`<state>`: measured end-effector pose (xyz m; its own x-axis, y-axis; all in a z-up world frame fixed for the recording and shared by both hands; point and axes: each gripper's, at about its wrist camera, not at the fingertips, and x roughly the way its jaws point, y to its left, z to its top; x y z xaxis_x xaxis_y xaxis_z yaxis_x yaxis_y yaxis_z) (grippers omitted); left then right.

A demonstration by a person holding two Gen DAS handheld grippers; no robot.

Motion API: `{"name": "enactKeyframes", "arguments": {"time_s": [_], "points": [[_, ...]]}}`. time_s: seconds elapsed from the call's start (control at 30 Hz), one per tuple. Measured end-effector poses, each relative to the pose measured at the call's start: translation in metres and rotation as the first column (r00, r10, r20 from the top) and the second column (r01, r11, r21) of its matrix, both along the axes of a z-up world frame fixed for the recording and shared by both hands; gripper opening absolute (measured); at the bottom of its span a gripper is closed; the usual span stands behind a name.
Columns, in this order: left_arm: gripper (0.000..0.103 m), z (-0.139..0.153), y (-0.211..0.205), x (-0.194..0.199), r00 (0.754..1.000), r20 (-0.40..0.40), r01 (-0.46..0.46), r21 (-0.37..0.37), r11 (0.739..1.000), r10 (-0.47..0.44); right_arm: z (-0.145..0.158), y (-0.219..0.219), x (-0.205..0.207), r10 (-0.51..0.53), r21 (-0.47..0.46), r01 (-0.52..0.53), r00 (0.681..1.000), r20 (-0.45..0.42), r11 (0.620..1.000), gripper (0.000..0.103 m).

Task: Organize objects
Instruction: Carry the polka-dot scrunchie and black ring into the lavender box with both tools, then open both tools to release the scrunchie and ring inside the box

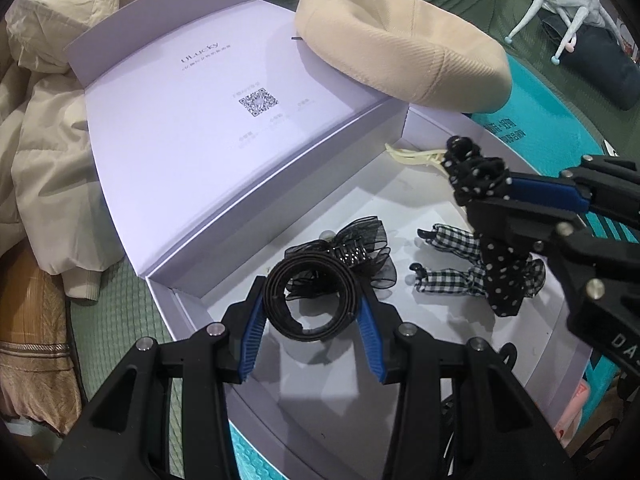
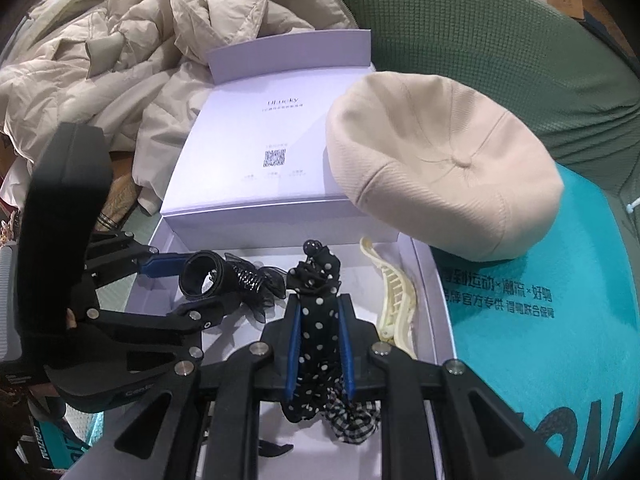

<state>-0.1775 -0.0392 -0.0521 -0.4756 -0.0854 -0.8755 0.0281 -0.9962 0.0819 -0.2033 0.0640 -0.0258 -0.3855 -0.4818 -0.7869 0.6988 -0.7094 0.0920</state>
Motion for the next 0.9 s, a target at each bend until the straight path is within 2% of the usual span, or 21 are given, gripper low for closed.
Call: {"name": "enactKeyframes", "arguments": {"time_s": [0.4,0.53,0.67,0.77,0.9], "points": [[0.041,-0.003,0.001,-0.006,1.0,-0.015,-0.005,-0.006,1.0,0.004,-0.014,-0.008,-0.014,0.001,0.015,-0.002,0.999,0.049,1.0,0.017],[0.043,-0.008,0.002,-0.007,1.0,0.004,-0.003,-0.016,1.0,0.003,-0.018,-0.012,-0.012,0.013,0.03,-0.015,0.999,0.04,0.999,0.018],[0.045,-0.012,0.004,-0.007,1.0,0.02,-0.001,-0.024,1.0,0.002,-0.022,-0.015,-0.011,0.015,0.05,-0.017,0.999,0.05,0.999,0.026],[0.046,-0.015,0.005,-0.006,0.999,0.035,-0.002,-0.02,1.0,0.003,-0.022,-0.014,-0.011,0.012,0.045,-0.015,0.998,0.068,0.999,0.04],[0.052,-0.013,0.009,-0.002,1.0,0.024,0.003,-0.022,1.0,-0.003,-0.018,-0.011,-0.009,0.002,0.046,-0.004,0.999,0.052,0.999,0.041]]}}
